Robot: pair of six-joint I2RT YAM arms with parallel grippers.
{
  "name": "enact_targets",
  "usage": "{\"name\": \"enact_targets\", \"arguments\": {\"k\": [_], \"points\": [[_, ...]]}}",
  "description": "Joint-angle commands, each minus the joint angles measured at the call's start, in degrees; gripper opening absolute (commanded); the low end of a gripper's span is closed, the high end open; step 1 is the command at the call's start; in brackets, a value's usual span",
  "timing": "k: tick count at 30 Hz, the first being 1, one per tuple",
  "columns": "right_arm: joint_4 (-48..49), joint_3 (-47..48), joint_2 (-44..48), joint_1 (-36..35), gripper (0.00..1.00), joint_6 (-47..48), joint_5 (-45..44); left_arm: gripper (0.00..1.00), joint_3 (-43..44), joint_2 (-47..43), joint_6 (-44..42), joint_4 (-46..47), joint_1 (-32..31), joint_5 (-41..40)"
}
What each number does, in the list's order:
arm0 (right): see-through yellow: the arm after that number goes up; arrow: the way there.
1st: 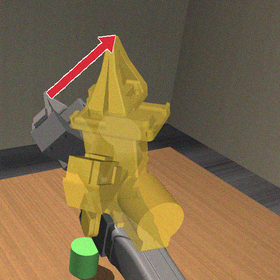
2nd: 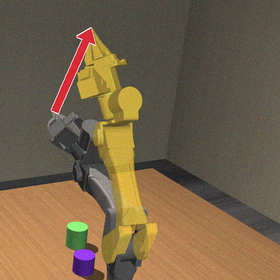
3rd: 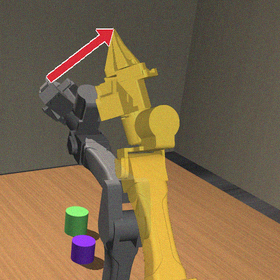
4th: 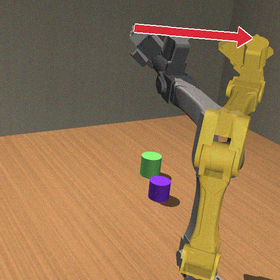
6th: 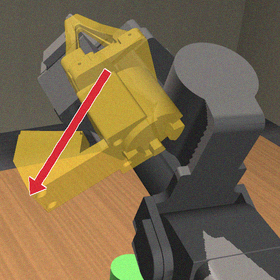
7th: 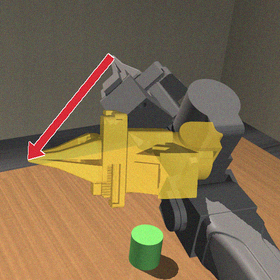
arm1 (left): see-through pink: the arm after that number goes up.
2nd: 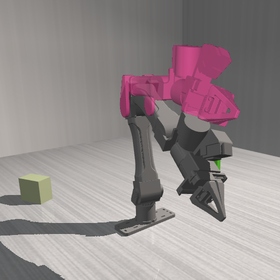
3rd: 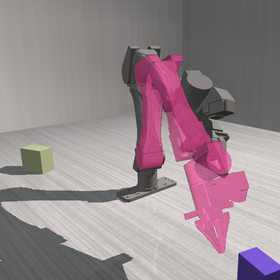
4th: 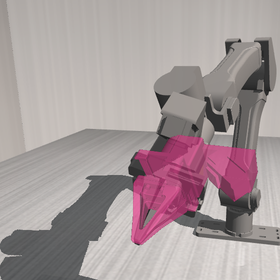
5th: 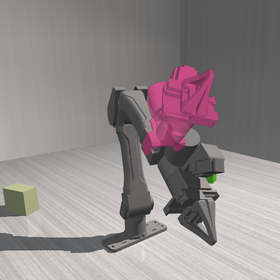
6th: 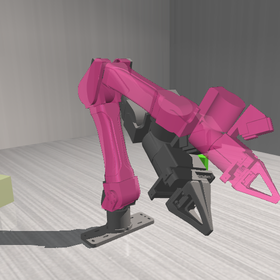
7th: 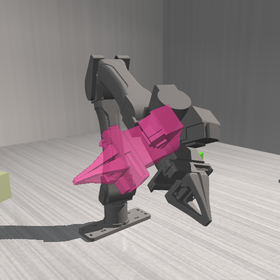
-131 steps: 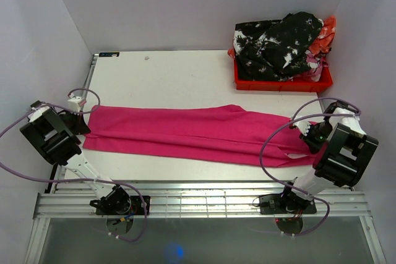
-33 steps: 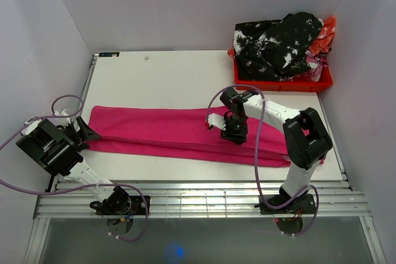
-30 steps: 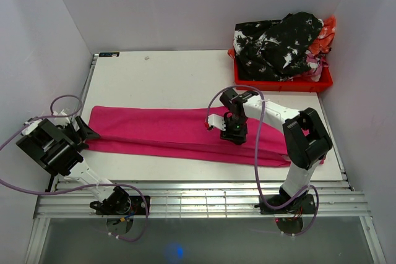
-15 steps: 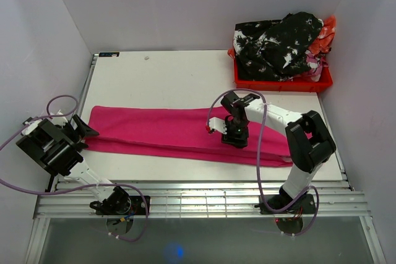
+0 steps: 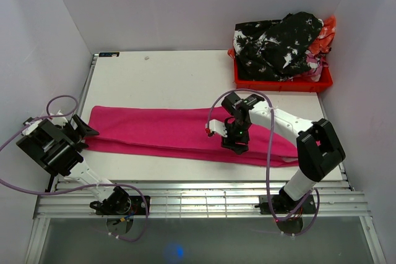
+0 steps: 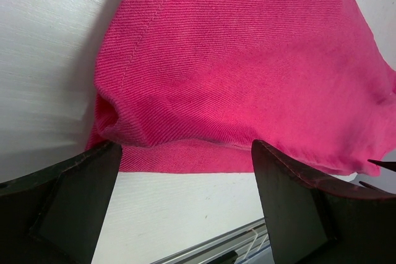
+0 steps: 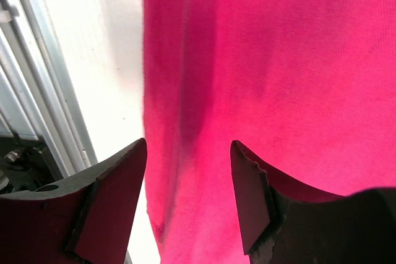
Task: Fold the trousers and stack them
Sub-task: Fold the trousers
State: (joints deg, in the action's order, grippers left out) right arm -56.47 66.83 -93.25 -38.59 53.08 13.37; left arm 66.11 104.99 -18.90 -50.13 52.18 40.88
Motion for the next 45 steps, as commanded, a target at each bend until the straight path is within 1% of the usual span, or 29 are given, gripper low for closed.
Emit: {"name": "enact_targets", "arguments": {"k": [1, 6, 8, 12, 13, 14, 15, 20, 28, 33, 41, 45], "points": [[-1.5, -1.7, 2.4, -1.0, 0.63, 0.1, 1.9, 0.98, -0.8, -0.8, -0.4, 3.6, 0.3, -3.1], [3.3, -4.7, 1.1, -1.6, 0.60, -1.7, -1.1, 0.98, -0.9, -0.3, 0.6, 3.8, 0.3, -3.2], [5.3, -5.7, 0.4, -1.6, 0.53, -2.0, -2.8, 0.98, -0.9, -0.1, 1.0, 3.8, 0.4, -3.0], [6.1, -7.0, 0.6, -1.7, 0.29, -2.1, -4.0, 0.98, -0.5, 0.3, 2.5, 4.2, 0.5, -3.8], [6.1, -7.8, 1.3, -1.7, 0.17, -1.8, -4.5, 0.98, -0.3, 0.5, 3.3, 4.3, 0.6, -4.1], [6.3, -8.1, 1.7, -1.8, 0.11, -1.8, -4.8, 0.98, -0.1, 0.6, 3.7, 4.5, 0.6, -4.4], [6.4, -8.6, 1.9, -1.8, 0.08, -1.6, -5.1, 0.98, 0.1, 0.7, 3.8, 4.6, 0.8, -4.6], [6.7, -10.0, 3.3, -1.8, 0.08, -1.6, -7.7, 0.98, -0.1, 0.7, 4.4, 5.7, 1.0, -6.4], [4.2, -9.3, 5.7, -1.8, 0.08, -1.2, -7.2, 0.98, -0.8, 0.7, 5.2, 6.5, 1.2, -7.9], [4.3, -11.1, 6.2, -1.8, 0.08, -1.2, -6.6, 0.98, -0.5, 0.7, 5.2, 6.8, 1.2, -8.5], [6.5, -17.2, 7.6, -1.9, 0.08, -0.8, -7.3, 0.98, 0.1, 0.9, 5.6, 6.7, 1.2, -9.3], [7.2, -18.4, 7.6, -2.0, 0.08, -1.1, -7.0, 0.98, -0.1, 0.8, 5.5, 6.7, 1.2, -9.2]]}}
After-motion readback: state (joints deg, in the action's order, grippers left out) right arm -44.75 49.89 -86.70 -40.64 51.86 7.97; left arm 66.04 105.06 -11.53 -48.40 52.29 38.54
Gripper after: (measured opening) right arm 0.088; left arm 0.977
